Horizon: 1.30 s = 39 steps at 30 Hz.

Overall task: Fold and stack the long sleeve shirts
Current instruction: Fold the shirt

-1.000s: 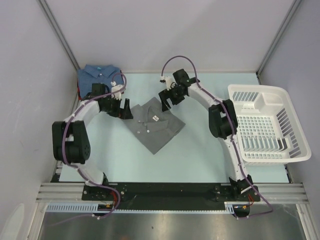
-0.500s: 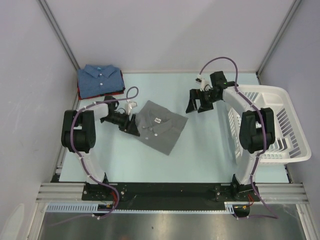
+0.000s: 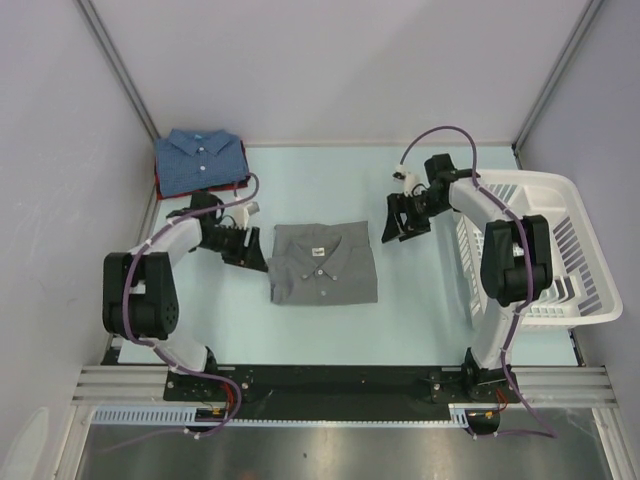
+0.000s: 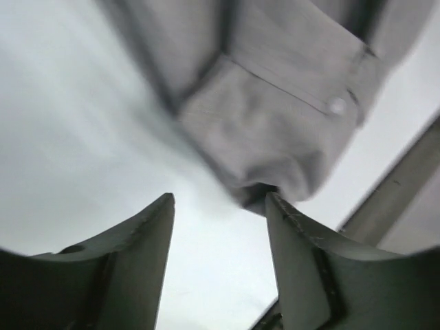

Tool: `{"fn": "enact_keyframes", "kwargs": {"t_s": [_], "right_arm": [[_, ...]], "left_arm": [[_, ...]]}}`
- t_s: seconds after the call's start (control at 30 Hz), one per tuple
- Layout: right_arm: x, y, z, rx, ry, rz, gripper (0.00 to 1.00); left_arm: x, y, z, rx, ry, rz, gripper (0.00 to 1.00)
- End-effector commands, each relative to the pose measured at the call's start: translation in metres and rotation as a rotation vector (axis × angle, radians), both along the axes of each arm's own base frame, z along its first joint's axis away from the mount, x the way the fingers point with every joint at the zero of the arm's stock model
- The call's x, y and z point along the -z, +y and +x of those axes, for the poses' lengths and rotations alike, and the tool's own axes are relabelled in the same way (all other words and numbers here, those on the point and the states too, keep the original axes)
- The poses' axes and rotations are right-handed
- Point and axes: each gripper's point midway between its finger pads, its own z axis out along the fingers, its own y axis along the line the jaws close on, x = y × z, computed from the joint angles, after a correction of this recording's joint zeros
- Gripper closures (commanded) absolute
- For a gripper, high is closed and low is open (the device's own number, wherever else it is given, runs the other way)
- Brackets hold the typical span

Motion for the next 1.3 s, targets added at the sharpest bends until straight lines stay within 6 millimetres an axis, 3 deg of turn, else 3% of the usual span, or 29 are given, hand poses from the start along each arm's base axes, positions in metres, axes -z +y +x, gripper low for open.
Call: {"fn": "enact_keyframes", "kwargs": {"t_s": [0.0, 0.1, 0.27, 0.43, 0.5, 0.6, 0.7, 0.73, 0.8, 0.87, 0.9, 1.0, 1.03, 1.1, 1.13, 1.27], "right_arm": [[-0.013, 0.015, -0.013, -0.090, -0.084, 0.001, 0.31], [-0.009, 0.020, -0.025, -0.121, -0.072, 0.007, 0.37], [0.013, 0.024, -0.050, -0.128, 0.025, 0.053, 0.44], [0.023, 0.028, -0.053, -0.048, 0.088, 0.131, 0.45], [0.029, 0.030, -0.058, -0.024, 0.125, 0.146, 0.46], [0.034, 0.037, -0.066, -0.038, 0.159, 0.166, 0.52], [0.040, 0.035, -0.064, -0.035, 0.159, 0.156, 0.71], [0.044, 0.032, -0.062, -0.028, 0.165, 0.147, 0.82], [0.046, 0.031, -0.060, -0.028, 0.156, 0.139, 0.97], [0.050, 0.029, -0.055, -0.021, 0.150, 0.119, 1.00], [0.050, 0.028, -0.055, -0.023, 0.147, 0.114, 1.00], [0.045, 0.023, -0.047, -0.037, 0.120, 0.092, 1.00], [0.041, 0.022, -0.045, -0.048, 0.105, 0.089, 0.95], [0.027, 0.019, -0.032, -0.046, 0.069, 0.095, 0.79], [0.022, 0.018, -0.027, -0.042, 0.052, 0.102, 0.66], [0.009, 0.022, -0.002, -0.022, -0.005, 0.124, 0.55]], "left_arm": [[-0.016, 0.022, 0.036, 0.056, -0.182, 0.102, 0.44], [-0.030, 0.001, 0.019, 0.145, -0.164, -0.048, 0.43], [-0.013, -0.022, -0.020, 0.171, 0.044, -0.155, 0.40], [0.013, -0.032, -0.018, 0.101, 0.166, -0.118, 0.31], [0.025, -0.032, -0.015, 0.066, 0.214, -0.092, 0.37], [0.018, -0.036, -0.004, 0.060, 0.204, -0.117, 0.54], [0.005, -0.037, 0.011, 0.068, 0.139, -0.120, 0.77], [0.003, -0.035, 0.017, 0.072, 0.108, -0.097, 0.86], [-0.001, -0.032, 0.022, 0.077, 0.079, -0.071, 0.93], [0.003, -0.025, 0.028, 0.098, 0.045, -0.005, 0.95], [0.007, -0.021, 0.028, 0.101, 0.038, 0.030, 0.95], [0.013, -0.009, 0.027, 0.123, 0.014, 0.100, 0.68], [0.013, -0.006, 0.028, 0.133, 0.000, 0.111, 0.55], [0.007, -0.002, 0.031, 0.128, -0.029, 0.115, 0.48], [0.002, 0.000, 0.037, 0.120, -0.049, 0.105, 0.45], [-0.010, -0.003, 0.062, 0.109, -0.086, 0.071, 0.41]]}}
